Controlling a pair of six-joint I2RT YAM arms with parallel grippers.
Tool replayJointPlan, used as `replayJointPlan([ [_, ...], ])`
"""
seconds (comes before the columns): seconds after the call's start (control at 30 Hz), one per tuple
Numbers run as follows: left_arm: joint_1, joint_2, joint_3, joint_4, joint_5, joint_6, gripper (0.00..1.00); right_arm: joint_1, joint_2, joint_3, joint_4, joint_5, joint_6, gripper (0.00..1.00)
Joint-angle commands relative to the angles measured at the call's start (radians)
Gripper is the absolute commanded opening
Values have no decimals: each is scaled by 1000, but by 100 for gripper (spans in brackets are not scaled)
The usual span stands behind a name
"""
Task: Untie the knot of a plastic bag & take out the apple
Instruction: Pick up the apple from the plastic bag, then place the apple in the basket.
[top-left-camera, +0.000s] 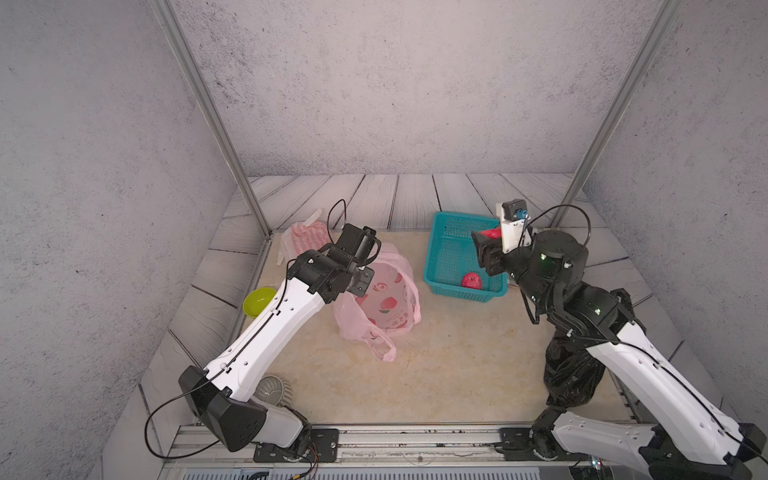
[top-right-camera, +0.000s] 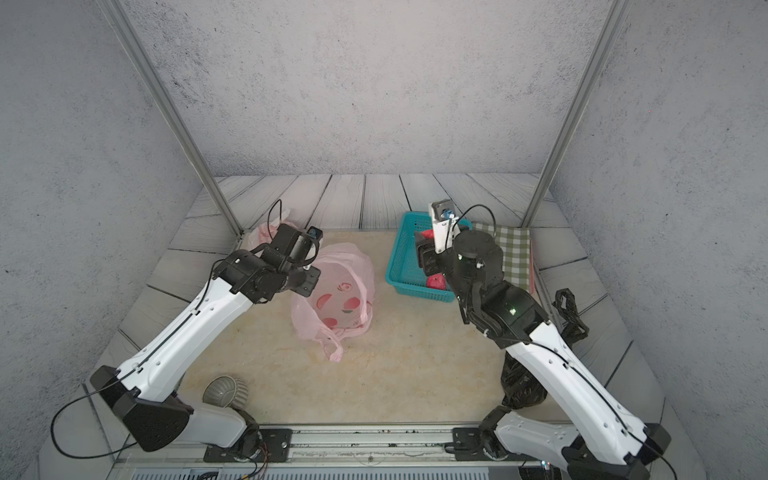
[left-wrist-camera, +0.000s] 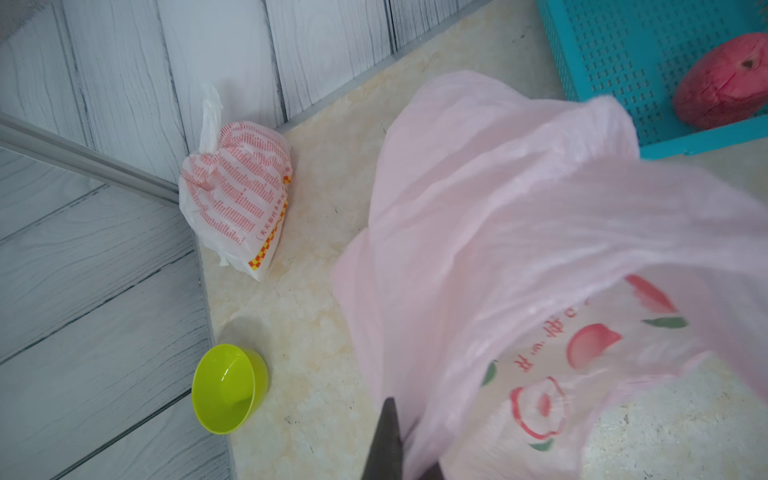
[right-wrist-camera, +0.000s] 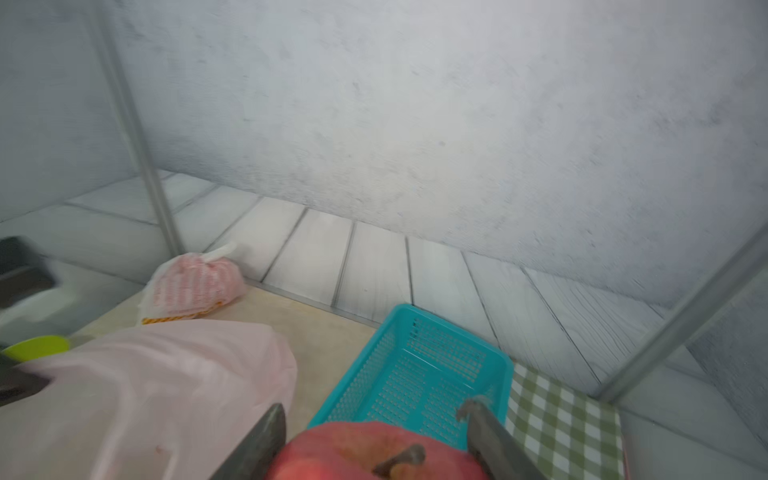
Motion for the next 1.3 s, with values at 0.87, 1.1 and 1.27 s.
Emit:
replayJointPlan([
  [0.87, 4, -140, -286, 196, 199, 31, 0, -377, 1033, 463, -223, -141, 286, 66],
  [1.1, 4, -143, -290, 192, 187, 34, 0, -376, 1132, 533, -277, -95, 281, 77],
  [1.27, 3, -131, -285, 187, 183, 36, 0, -377, 1135, 522, -276, -91, 267, 83],
])
